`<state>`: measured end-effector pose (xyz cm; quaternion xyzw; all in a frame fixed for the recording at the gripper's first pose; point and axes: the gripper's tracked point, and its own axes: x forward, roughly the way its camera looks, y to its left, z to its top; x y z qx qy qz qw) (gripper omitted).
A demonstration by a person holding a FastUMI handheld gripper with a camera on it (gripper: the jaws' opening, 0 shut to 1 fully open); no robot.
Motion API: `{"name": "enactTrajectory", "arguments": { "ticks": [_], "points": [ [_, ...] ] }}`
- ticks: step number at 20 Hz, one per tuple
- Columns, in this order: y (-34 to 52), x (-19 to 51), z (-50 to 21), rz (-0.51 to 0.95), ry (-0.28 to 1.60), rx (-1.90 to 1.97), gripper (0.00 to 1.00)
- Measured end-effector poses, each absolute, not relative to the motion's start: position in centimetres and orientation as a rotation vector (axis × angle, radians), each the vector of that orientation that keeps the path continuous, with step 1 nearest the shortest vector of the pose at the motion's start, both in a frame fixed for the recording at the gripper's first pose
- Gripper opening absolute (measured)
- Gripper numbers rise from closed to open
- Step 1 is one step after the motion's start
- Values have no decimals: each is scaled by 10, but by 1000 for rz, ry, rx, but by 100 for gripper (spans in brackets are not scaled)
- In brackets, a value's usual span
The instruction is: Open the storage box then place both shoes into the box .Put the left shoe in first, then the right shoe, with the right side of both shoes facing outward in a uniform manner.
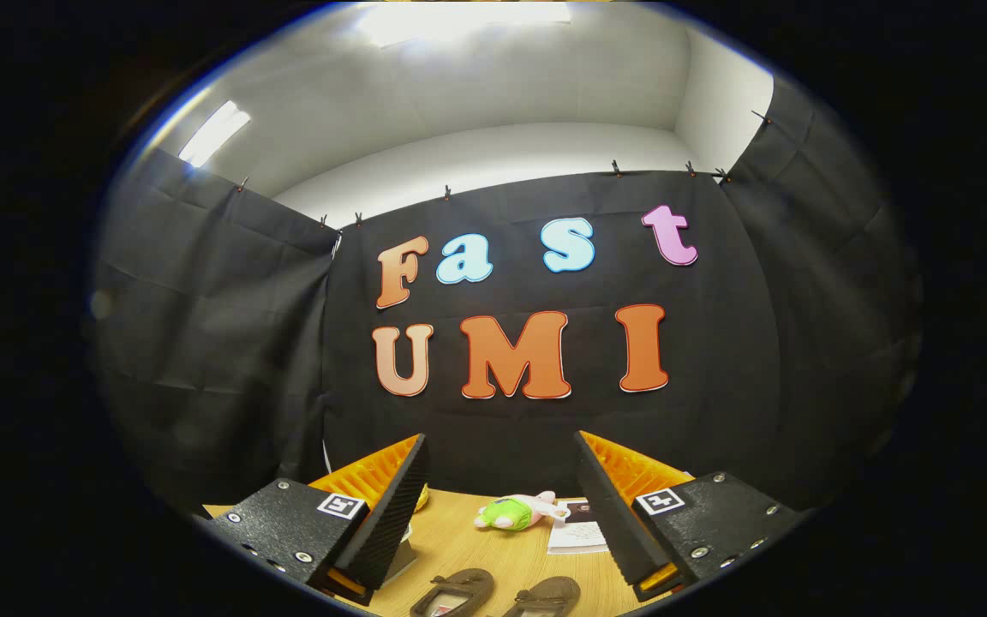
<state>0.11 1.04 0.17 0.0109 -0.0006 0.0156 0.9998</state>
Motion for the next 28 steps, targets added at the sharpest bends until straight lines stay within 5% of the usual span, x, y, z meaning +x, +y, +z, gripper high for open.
{"name": "enactTrajectory", "arguments": {
  "ticks": [13,28],
  "points": [
    [62,8,-46,186,135,211,99],
    [165,14,-225,340,737,552,98]
  ]
}}
